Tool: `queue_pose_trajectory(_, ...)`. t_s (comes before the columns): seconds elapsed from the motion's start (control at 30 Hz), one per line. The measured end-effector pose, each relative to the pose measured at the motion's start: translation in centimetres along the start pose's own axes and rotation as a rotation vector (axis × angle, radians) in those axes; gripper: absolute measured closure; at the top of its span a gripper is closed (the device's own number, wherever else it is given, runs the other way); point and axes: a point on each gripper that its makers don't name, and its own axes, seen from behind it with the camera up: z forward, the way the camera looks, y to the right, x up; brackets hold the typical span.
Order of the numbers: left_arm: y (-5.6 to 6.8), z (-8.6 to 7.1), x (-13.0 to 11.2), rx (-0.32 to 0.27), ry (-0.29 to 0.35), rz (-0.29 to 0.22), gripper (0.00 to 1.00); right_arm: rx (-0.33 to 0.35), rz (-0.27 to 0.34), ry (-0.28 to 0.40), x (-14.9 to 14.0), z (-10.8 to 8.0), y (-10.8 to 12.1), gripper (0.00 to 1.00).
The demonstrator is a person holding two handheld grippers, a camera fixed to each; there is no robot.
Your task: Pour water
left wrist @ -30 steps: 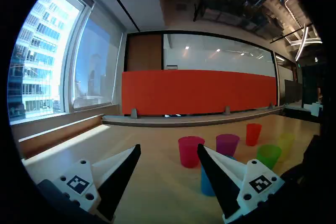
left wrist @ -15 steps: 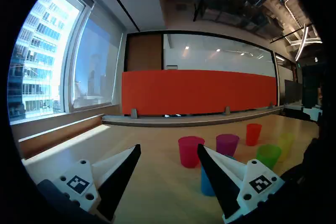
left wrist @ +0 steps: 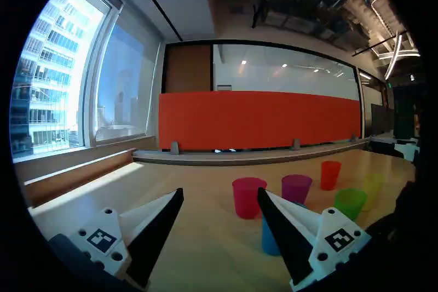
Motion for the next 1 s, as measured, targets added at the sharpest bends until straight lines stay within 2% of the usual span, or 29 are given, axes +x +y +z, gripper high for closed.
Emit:
queue_pose_trajectory(0.27,-0.03,-0.04,0.00,0.000,0.000,0.000,0.00,-0.009,0.000,-0.032,-0.67,-0.03,0.26,0.01)
queue_pose_trajectory(1.0,0.00,0.01,0.01,0.000,0.000,0.000,0.00,-0.013,0.000,-0.035,-0.63,0.17,0.37,0.00)
